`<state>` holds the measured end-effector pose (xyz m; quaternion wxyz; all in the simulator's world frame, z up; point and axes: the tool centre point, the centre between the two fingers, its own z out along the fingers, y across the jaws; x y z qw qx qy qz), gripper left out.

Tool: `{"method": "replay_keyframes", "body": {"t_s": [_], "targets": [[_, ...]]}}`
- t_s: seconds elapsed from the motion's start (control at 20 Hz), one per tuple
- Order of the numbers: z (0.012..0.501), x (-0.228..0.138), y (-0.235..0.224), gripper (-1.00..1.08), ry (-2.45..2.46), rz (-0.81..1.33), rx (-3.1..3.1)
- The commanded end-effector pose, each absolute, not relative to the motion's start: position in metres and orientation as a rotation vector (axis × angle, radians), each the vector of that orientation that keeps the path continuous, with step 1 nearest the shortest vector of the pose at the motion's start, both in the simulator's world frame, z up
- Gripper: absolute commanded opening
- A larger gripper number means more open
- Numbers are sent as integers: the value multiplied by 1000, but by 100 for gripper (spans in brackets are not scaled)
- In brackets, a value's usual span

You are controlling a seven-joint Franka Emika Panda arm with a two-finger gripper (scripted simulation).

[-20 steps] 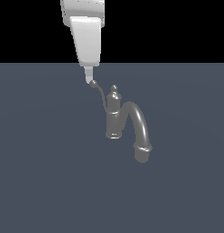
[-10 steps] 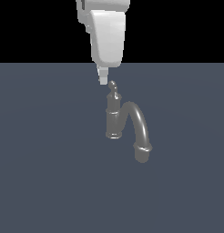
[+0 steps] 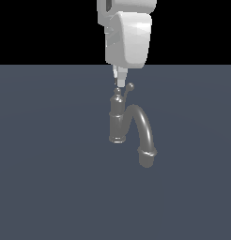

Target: Turn on the faucet by rotating a designated handle.

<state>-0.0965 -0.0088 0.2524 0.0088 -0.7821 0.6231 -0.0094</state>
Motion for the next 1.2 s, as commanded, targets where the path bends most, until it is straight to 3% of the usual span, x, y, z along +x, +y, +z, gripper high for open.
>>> {"method": "replay_keyframes", "body": {"t_s": [0.0,0.5,0.6,1.15], "targets": [[248,-96,-33,-100,1976,-17,-2428],[242,-91,-83,-100,1990,0,-2431],[253,-84,-66,-100,1948,-29,-2441],[250,-58,-88,-100,1962,-20,-2438]]}}
